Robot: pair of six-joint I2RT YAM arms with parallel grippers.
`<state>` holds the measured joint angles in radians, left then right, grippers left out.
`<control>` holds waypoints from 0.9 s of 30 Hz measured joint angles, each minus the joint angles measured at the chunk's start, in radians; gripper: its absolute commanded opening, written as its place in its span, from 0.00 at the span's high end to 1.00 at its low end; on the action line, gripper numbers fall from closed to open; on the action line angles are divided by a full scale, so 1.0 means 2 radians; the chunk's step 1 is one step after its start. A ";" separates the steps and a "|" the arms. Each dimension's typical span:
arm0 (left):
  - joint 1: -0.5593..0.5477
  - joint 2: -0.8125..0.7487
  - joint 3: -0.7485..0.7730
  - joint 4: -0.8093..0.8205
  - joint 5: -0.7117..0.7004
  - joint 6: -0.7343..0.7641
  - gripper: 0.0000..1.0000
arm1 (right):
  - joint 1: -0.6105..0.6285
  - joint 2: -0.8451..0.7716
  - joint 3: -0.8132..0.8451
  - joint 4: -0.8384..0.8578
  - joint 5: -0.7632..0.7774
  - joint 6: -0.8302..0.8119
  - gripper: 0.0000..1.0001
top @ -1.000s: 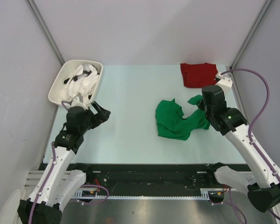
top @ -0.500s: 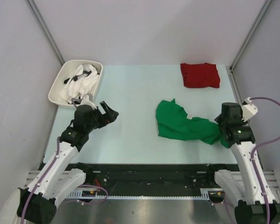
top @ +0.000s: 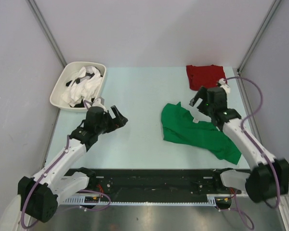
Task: Fold and stack the t-shirts
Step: Flatten the tshirt out
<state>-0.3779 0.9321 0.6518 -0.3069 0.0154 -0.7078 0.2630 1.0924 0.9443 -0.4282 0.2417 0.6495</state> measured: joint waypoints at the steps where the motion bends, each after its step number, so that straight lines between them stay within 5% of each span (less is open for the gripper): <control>1: 0.000 0.010 0.001 0.000 -0.001 0.000 0.05 | 0.002 0.041 0.002 0.026 -0.016 -0.002 0.03; 11: 0.000 0.032 0.024 0.002 -0.012 0.002 0.04 | 0.002 0.275 0.047 0.136 -0.109 -0.027 0.15; 27: 0.000 0.067 0.029 0.003 -0.021 0.006 0.04 | 0.017 0.408 0.139 0.145 -0.128 -0.061 0.32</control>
<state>-0.3779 1.0653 0.7101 -0.3004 -0.0273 -0.6968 0.2962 1.9083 1.2232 -0.1375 -0.0139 0.5278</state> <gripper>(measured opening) 0.956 0.749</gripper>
